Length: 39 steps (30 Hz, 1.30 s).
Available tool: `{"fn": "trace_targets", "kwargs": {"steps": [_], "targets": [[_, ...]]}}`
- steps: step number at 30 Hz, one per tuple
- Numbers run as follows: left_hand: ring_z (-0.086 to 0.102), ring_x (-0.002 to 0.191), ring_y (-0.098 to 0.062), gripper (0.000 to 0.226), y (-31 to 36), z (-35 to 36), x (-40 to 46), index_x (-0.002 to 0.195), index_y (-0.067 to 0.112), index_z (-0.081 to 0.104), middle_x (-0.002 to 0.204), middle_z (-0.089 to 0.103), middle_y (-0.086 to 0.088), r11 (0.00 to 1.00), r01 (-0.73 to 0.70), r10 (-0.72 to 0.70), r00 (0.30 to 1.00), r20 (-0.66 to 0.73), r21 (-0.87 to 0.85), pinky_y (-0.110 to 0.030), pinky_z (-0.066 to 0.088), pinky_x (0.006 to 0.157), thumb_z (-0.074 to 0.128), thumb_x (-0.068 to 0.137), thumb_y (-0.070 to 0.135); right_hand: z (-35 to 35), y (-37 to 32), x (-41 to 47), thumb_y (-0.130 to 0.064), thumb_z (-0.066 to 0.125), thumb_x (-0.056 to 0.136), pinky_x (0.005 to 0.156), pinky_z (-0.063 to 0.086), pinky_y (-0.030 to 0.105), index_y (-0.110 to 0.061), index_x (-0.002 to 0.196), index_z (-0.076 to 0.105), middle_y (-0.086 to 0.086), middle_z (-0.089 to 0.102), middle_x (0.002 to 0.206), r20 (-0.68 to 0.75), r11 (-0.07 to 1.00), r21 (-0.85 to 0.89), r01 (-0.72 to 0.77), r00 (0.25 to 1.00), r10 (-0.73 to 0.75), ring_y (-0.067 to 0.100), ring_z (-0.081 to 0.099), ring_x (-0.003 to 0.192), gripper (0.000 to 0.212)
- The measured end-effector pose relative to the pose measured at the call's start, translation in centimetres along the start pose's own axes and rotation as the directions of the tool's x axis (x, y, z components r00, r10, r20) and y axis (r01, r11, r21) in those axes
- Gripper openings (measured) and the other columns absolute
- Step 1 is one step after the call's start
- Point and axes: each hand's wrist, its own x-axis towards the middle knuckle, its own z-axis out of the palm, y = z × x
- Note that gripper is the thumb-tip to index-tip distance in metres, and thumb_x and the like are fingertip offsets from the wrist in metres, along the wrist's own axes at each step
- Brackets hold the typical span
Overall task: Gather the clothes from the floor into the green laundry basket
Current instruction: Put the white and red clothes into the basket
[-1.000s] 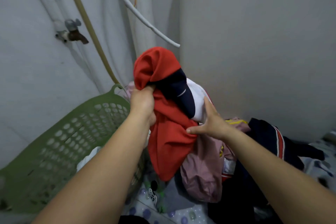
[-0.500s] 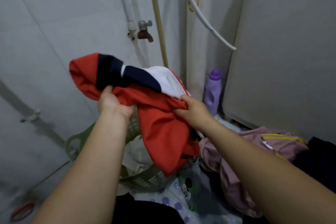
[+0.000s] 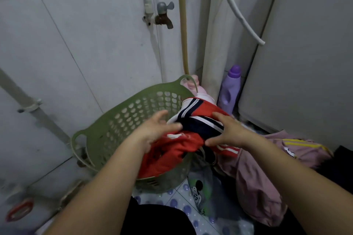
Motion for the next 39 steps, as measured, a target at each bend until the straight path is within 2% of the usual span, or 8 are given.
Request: {"fn": "trace_targets", "kwargs": {"steps": [4, 6, 14, 18, 23, 32, 35, 39], "targets": [[0.027, 0.143, -0.026, 0.122, -2.3, 1.9, 0.8, 0.15, 0.038, 0.002, 0.159, 0.016, -0.005, 0.662, -0.059, -0.189, 0.951, 0.243, 0.747, -0.043, 0.033, 0.114, 0.085, 0.06, 0.041, 1.6, 0.0, 0.2, -0.044, 0.086, 0.054, 0.118, 0.019, 0.047, -0.034, 0.149, -0.009, -0.001, 0.0, 0.16, 0.075, 0.982, -0.191, -0.01, 0.997, 0.025, 0.023, 0.013, 0.147, 0.135], [0.032, 0.14, -0.028, 0.113, -3.7, 2.8, 1.2, 0.151, 0.035, 0.007, 0.155, 0.022, -0.009, 0.542, -0.111, -0.161, 0.959, 0.232, 0.833, -0.04, 0.036, 0.113, 0.082, 0.066, 0.035, 2.2, -0.5, 0.2, -0.04, 0.084, 0.058, 0.114, 0.026, 0.051, -0.036, 0.147, -0.016, 0.0, -0.002, 0.16, -0.06, 0.968, -0.238, -0.076, 0.996, 0.064, 0.028, 0.023, 0.144, 0.134], [0.055, 0.117, -0.024, 0.046, -5.5, 2.1, 1.6, 0.128, 0.02, 0.057, 0.129, 0.059, -0.006, 0.728, -0.066, -0.032, 0.991, 0.13, 0.682, -0.027, 0.045, 0.094, 0.064, 0.084, 0.009, 5.4, -1.7, 2.7, -0.048, 0.067, 0.073, 0.1, 0.035, 0.046, -0.031, 0.149, -0.002, 0.011, 0.059, 0.123, -0.212, 0.974, -0.18, -0.135, 0.973, 0.096, 0.033, 0.054, 0.116, 0.104], [0.058, 0.114, -0.027, 0.039, -5.4, 1.5, 1.2, 0.119, 0.012, 0.064, 0.12, 0.065, -0.01, 0.71, -0.099, 0.074, 0.995, 0.066, 0.697, -0.019, 0.039, 0.078, 0.048, 0.088, -0.003, 5.1, -2.1, 2.8, -0.036, 0.059, 0.078, 0.09, 0.042, 0.039, -0.021, 0.12, 0.046, 0.009, 0.066, 0.113, -0.295, 0.985, -0.104, -0.137, 0.95, 0.101, 0.033, 0.06, 0.105, 0.046], [0.064, 0.096, -0.03, 0.029, -3.8, -1.0, 1.7, 0.1, 0.002, 0.07, 0.104, 0.069, -0.022, 0.83, -0.007, 0.141, 0.97, -0.197, 0.558, -0.03, 0.047, 0.074, 0.046, 0.085, -0.005, 0.2, -6.1, 1.2, -0.037, 0.064, 0.072, 0.078, 0.047, 0.033, -0.017, 0.105, 0.059, 0.01, 0.065, 0.101, -0.216, 0.981, -0.129, -0.143, 0.97, 0.113, 0.031, 0.061, 0.091, 0.039], [0.059, 0.077, -0.021, 0.03, 1.8, -7.0, -0.5, 0.086, 0.01, 0.071, 0.083, 0.068, -0.017, 0.91, -0.242, 0.408, 0.666, -0.625, 0.337, -0.028, 0.042, 0.069, 0.05, 0.078, -0.009, -2.5, -17.7, 1.7, -0.02, 0.068, 0.071, 0.057, 0.049, 0.029, -0.006, 0.086, 0.062, 0.012, 0.063, 0.077, -0.172, 0.652, 0.749, 0.115, 0.985, 0.024, 0.024, 0.061, 0.065, 0.021], [0.06, 0.087, -0.021, 0.03, 1.5, -8.2, -0.9, 0.094, 0.008, 0.071, 0.092, 0.068, -0.01, 0.865, -0.17, 0.449, 0.681, -0.578, 0.472, -0.026, 0.045, 0.076, 0.051, 0.078, -0.007, -0.7, -17.0, 2.0, -0.031, 0.069, 0.082, 0.069, 0.048, 0.026, -0.006, 0.108, 0.06, 0.013, 0.064, 0.096, -0.134, 0.865, 0.482, 0.139, 0.987, -0.084, 0.021, 0.06, 0.08, 0.037], [0.053, 0.123, -0.034, 0.054, -1.9, -9.2, 1.0, 0.128, 0.024, 0.057, 0.133, 0.056, -0.014, 0.73, 0.101, 0.276, 0.861, -0.427, 0.676, -0.049, 0.042, 0.105, 0.059, 0.075, 0.014, 1.3, -13.2, 3.1, -0.039, 0.067, 0.082, 0.079, 0.052, 0.031, -0.006, 0.113, 0.059, 0.01, 0.062, 0.106, 0.05, 0.999, -0.016, 0.047, 0.998, -0.047, 0.03, 0.061, 0.102, 0.046]]}}
